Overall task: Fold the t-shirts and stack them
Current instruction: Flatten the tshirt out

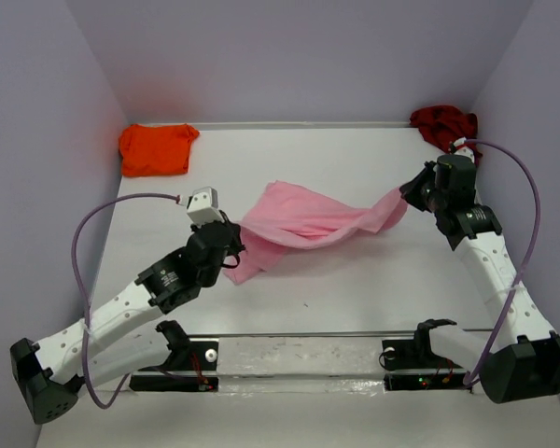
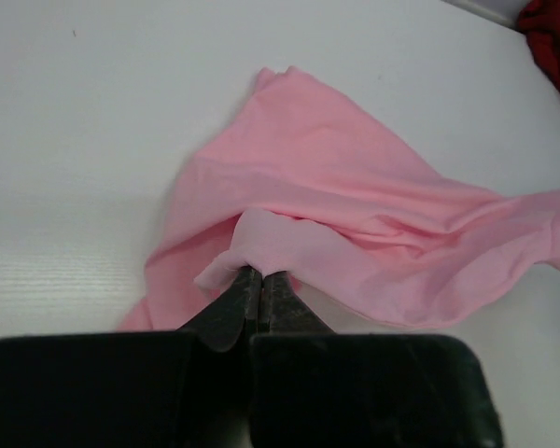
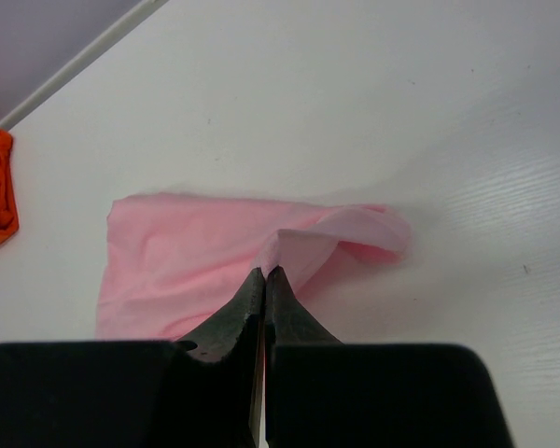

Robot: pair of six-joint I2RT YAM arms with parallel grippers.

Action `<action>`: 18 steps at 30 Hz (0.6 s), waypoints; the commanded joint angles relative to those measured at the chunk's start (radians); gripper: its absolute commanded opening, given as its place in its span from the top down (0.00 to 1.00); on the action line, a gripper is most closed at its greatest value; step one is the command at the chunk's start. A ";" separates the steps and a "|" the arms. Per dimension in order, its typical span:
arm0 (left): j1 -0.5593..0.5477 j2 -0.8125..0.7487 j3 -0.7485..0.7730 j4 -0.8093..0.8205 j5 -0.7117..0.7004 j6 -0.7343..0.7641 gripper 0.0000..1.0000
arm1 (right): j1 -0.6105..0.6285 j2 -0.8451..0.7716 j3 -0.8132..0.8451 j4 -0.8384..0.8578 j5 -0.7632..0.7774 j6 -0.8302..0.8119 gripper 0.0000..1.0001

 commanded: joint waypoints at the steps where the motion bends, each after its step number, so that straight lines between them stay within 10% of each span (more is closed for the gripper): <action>1: 0.004 -0.030 0.101 -0.123 -0.039 0.158 1.00 | 0.002 -0.036 0.007 0.054 -0.019 -0.035 1.00; 18: 0.002 -0.179 0.458 -0.196 -0.129 0.494 1.00 | 0.002 -0.170 0.234 0.002 -0.030 -0.079 1.00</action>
